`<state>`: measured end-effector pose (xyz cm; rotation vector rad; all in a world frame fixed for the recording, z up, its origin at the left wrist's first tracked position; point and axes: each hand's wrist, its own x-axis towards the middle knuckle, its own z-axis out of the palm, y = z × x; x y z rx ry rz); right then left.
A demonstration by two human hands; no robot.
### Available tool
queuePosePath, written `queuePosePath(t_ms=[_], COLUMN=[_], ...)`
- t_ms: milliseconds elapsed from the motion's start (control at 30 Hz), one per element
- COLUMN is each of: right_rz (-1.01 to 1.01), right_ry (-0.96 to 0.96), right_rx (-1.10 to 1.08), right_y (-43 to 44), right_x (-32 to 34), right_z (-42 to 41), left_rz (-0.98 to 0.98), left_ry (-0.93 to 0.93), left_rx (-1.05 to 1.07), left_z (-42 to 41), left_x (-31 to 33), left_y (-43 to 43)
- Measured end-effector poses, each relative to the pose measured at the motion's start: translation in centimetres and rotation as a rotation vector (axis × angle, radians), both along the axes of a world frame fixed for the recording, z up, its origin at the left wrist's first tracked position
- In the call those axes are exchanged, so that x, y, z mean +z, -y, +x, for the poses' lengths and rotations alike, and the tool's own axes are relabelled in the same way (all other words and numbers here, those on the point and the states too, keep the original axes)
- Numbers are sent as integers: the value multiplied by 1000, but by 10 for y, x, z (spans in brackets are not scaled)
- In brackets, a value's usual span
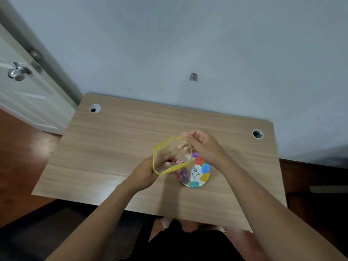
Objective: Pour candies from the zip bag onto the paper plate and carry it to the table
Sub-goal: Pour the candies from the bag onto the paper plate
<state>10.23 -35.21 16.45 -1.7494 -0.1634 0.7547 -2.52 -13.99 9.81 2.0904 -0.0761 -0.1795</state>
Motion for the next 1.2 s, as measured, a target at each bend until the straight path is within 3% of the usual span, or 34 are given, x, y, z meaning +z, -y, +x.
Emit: queuePosePath(t_ms=[167, 267, 333, 600, 733, 967, 1200], right_rz=[78, 35, -21, -201, -254, -353, -370], right_ry=[-260, -330, -360, -151, -142, -131, -110], right_rx=[-148, -83, -67, -12, -54, 78, 125], right_y=[30, 44, 53, 67, 76, 103, 100], right_x=[-50, -80, -103, -135, -149, -232, -206], right_z=[-3, -18, -27, -61, -65, -76, -78], left_rz=[63, 4, -52, -45, -262, -426, -500], left_ry=[-1, -7, -107, -409, -605, -771, -839], left_rx=[57, 52, 94, 210, 282, 255, 258], left_z=[3, 8, 10, 14, 14, 9, 4], left_x=[-10, -14, -23, -58, -70, -89, -101], left_y=[20, 39, 51, 84, 100, 116, 121])
